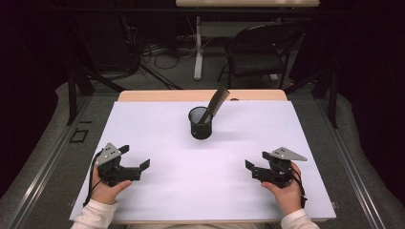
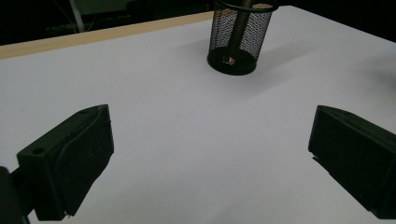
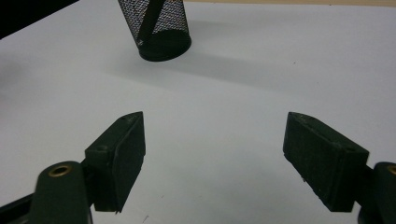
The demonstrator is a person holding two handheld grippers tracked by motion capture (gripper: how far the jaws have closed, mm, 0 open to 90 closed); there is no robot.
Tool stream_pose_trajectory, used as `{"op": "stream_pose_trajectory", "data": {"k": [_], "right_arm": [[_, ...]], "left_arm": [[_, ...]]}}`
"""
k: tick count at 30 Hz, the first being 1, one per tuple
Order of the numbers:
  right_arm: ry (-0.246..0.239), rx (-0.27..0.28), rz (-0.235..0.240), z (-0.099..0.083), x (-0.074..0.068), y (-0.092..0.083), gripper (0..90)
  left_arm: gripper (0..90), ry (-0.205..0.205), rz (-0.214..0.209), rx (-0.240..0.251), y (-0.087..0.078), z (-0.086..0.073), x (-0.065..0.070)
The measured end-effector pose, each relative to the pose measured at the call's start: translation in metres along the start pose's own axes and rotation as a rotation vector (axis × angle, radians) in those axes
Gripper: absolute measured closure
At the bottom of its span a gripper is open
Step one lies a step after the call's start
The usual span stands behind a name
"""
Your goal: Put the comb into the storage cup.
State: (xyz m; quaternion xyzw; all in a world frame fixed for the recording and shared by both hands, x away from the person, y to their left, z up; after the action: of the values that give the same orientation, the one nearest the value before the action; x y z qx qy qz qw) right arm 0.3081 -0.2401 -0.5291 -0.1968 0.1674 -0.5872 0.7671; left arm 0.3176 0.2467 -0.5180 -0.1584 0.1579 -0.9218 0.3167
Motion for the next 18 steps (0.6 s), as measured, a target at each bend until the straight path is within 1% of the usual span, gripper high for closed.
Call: {"op": "stream_pose_trajectory", "data": {"k": [3,4,8,13,18], "right_arm": [[0.007,0.001,-0.003,-0.001,0.002,0.001,21.3],[0.013,-0.007,-0.009,-0.002,0.004,0.001,21.4],[0.025,-0.002,-0.013,-0.002,0.007,0.002,21.4],[0.030,-0.008,-0.024,-0.004,0.011,0.003,21.8],[0.035,-0.008,-0.024,-0.005,0.012,0.004,21.8]], "left_arm": [[0.5,-0.007,0.003,-0.002,0.000,-0.001,-0.002],[0.5,-0.011,0.002,-0.003,0.001,-0.003,-0.003],[0.5,-0.014,0.007,-0.009,0.001,-0.004,-0.004],[0.5,-0.020,0.013,-0.012,0.001,-0.005,-0.006],[0.5,-0.022,0.011,-0.010,0.001,-0.006,-0.007]]}}
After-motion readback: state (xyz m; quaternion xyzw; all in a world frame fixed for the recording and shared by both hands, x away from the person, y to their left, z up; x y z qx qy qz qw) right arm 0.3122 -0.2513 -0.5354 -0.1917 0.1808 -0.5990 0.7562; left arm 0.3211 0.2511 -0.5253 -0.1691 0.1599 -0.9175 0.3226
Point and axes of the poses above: each handheld gripper's, and its own axes: y roughly forward along the jaws, z roughly out of its top, x roughly to its right, the point moved 1 cm from there along y, roughly forward along the jaws, and after that the axes turned 14 degrees about -z, right-handed, at the moved point
